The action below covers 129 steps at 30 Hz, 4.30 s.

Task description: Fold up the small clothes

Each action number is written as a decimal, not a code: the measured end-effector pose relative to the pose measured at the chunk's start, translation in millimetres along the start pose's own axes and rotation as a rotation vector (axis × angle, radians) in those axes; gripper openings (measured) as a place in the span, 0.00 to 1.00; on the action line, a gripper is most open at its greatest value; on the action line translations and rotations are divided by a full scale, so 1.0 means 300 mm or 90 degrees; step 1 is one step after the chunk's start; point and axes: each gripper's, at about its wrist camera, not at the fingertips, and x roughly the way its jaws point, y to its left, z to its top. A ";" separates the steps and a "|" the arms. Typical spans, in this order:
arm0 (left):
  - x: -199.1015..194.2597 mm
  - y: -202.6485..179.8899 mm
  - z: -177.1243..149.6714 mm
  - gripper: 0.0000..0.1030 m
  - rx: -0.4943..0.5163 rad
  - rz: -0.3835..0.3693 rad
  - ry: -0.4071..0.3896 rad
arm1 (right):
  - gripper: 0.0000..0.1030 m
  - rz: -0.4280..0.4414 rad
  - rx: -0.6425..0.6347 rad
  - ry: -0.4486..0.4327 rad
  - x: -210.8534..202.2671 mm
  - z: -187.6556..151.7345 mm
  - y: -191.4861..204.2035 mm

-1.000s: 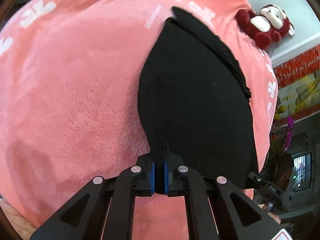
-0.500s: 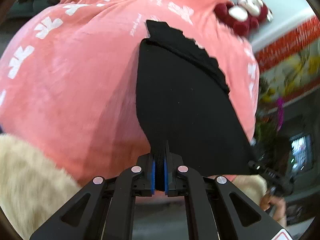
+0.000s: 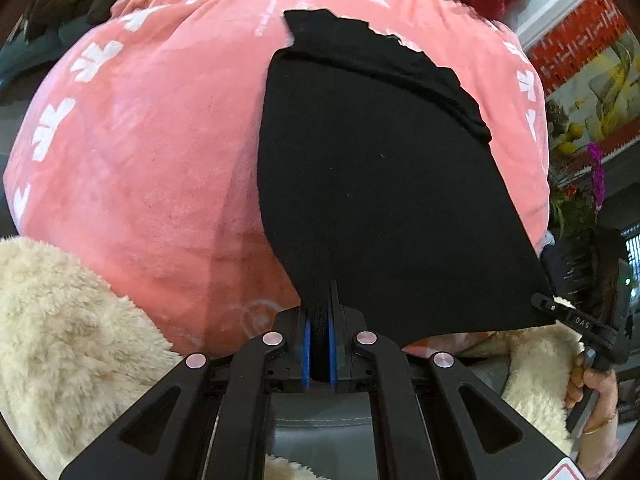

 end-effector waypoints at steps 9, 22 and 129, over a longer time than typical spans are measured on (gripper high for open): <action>0.069 0.044 0.000 0.04 -0.043 0.012 0.037 | 0.05 -0.007 0.020 0.038 0.064 0.013 -0.035; 0.166 0.036 0.006 0.04 -0.026 0.059 0.088 | 0.05 -0.009 0.027 0.084 0.142 0.031 -0.053; 0.182 0.091 0.336 0.01 0.000 0.069 0.027 | 0.14 -0.030 0.080 -0.029 0.146 0.315 -0.121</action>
